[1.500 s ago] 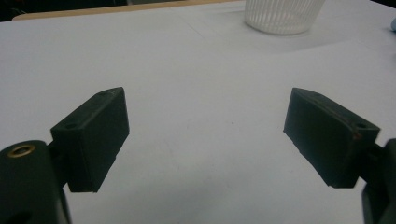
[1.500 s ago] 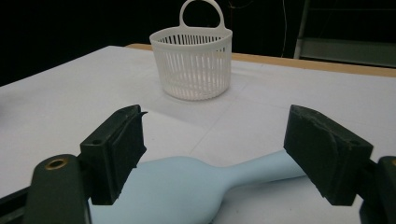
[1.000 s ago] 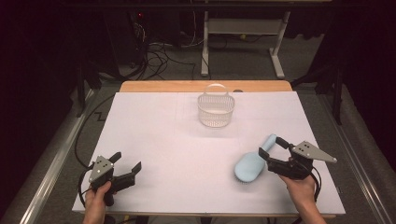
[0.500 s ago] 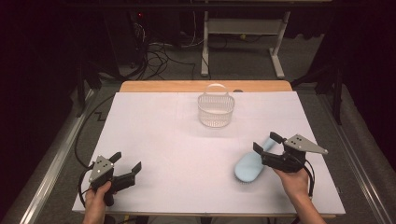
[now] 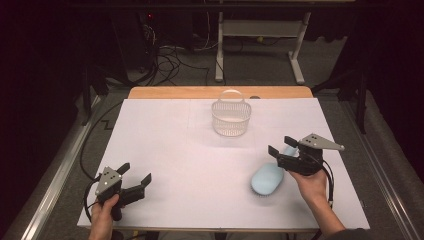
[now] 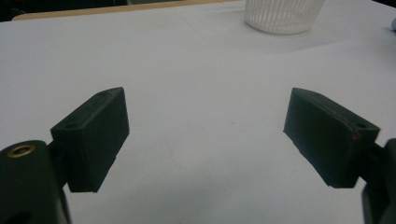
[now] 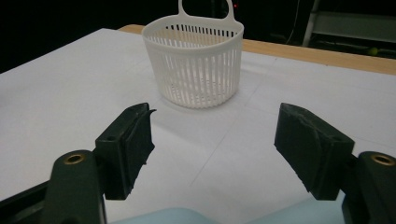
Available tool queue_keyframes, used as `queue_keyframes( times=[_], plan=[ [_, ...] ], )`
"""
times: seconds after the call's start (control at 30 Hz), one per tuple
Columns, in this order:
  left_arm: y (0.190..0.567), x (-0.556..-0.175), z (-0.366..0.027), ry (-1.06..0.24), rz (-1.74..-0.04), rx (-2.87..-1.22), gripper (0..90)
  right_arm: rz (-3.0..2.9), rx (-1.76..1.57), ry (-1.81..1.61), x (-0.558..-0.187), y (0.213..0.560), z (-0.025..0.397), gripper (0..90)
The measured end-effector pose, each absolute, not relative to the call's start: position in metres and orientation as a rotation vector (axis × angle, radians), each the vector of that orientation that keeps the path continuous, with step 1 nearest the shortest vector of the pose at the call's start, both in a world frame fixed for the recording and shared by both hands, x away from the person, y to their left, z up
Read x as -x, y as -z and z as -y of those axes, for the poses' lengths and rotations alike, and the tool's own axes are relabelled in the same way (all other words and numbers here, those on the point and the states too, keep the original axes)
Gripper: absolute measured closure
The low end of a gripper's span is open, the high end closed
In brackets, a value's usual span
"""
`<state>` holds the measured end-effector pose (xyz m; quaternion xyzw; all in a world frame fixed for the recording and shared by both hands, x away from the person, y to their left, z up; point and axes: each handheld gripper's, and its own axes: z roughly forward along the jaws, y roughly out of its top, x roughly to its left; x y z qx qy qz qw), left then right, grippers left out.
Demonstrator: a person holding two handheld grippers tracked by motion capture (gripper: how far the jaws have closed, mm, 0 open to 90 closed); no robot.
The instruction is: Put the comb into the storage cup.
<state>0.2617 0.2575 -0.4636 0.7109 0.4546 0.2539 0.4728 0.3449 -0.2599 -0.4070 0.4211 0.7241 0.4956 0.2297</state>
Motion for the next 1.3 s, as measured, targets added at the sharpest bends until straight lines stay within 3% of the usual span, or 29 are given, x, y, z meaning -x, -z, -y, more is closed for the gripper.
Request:
queue_keyframes(
  times=[0.4, 0.9, 1.3],
  plan=[
    [0.464, -0.262, -0.257, -0.624, -1.109, -1.746, 15.0, -2.140, -1.243, -1.183, -0.369, 0.389, 0.257, 39.1],
    [0.464, -0.262, -0.257, -0.627, -1.110, -1.750, 15.0, -2.375, -1.296, -0.809, -0.412, 0.387, 0.252, 70.2],
    [0.464, -0.262, -0.256, -0.629, -1.105, -1.753, 15.0, -2.441, -1.339, -0.575, -0.434, 0.399, 0.250, 84.0]
  ],
)
